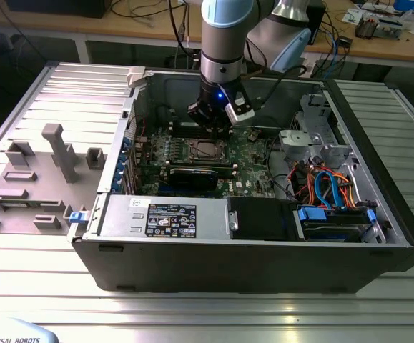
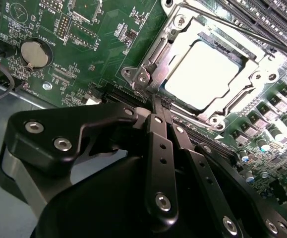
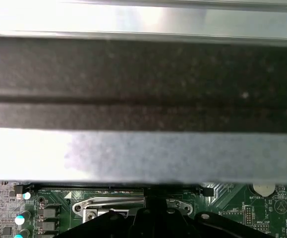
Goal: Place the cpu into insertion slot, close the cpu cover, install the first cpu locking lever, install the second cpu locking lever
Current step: 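Install the first cpu locking lever, then install the second cpu locking lever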
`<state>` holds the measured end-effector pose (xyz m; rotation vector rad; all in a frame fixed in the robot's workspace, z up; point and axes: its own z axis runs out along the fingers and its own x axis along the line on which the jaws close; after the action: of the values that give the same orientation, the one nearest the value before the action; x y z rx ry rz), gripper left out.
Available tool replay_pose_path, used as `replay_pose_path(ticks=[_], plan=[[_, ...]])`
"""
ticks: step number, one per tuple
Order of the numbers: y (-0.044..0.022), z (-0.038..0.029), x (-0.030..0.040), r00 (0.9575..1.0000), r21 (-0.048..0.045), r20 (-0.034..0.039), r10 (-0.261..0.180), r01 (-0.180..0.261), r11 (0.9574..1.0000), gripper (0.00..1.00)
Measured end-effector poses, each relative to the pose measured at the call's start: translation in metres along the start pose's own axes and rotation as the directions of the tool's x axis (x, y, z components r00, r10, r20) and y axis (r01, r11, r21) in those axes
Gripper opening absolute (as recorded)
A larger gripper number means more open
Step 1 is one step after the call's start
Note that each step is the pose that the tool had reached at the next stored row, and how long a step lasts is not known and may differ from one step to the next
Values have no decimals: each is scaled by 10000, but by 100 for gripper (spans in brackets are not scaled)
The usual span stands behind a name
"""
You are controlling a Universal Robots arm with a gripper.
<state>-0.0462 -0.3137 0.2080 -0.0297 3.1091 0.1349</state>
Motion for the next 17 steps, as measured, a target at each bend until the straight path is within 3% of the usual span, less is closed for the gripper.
replay_pose_path(ticks=[10, 17], plan=[[-37, -5, 1, 10000, 0, 0, 1, -1, 10000, 11], [-29, -108, -3, 10000, -1, 1, 0, 0, 10000, 11]])
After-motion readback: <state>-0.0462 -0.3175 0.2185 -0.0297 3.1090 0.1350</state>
